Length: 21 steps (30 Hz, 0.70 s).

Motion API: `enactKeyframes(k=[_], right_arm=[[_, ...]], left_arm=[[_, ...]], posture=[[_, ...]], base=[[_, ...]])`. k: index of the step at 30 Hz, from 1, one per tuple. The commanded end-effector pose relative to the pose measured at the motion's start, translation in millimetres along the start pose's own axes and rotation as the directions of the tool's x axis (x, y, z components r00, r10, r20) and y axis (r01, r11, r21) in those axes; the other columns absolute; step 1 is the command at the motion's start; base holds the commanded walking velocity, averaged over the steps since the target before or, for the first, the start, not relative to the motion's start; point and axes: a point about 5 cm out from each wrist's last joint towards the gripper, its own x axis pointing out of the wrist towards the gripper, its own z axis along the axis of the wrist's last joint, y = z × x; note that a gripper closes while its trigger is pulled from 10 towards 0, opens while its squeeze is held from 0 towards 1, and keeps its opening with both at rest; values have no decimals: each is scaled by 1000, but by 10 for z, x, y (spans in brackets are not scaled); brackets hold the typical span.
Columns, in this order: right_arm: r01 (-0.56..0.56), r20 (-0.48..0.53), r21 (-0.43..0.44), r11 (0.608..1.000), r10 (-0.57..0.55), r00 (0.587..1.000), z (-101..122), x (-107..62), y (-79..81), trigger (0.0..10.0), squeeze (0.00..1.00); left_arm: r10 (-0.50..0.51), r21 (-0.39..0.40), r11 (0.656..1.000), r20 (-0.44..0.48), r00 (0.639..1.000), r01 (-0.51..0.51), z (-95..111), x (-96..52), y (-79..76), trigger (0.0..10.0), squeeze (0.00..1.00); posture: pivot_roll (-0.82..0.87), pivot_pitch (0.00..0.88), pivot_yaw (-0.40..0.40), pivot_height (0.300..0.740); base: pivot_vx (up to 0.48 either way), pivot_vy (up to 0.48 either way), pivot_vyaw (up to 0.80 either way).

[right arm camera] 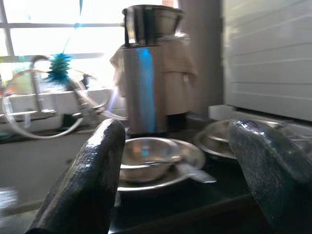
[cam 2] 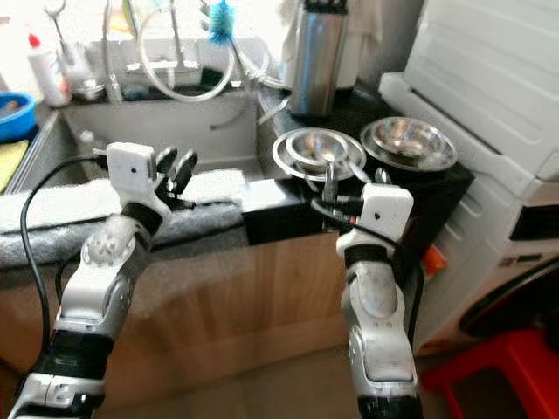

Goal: Kitchen organization

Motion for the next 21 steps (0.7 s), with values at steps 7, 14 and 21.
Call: enactKeyframes(k=[7, 14, 21], right_arm=[[23, 12, -18, 1000, -22, 1000, 27, 4, -88, 10000, 0], [7, 16, -18, 1000, -7, 1000, 35, 8, -67, 10000, 0], [-19, 19, -29, 999, 19, 1000, 38, 1, -53, 10000, 0]], left_arm=[[-24, 4, 1000, 10, 1000, 24, 19, 33, -61, 10000, 0], [-20, 2, 1000, 19, 1000, 20, 24, 39, -70, 10000, 0], [1, 1, 1000, 16, 1000, -1, -2, 30, -42, 10000, 0]], posture=[[-97, 0, -41, 740], [-97, 0, -44, 740], [-97, 0, -44, 740]], base=[[320, 0, 0], [325, 0, 0], [335, 0, 0]])
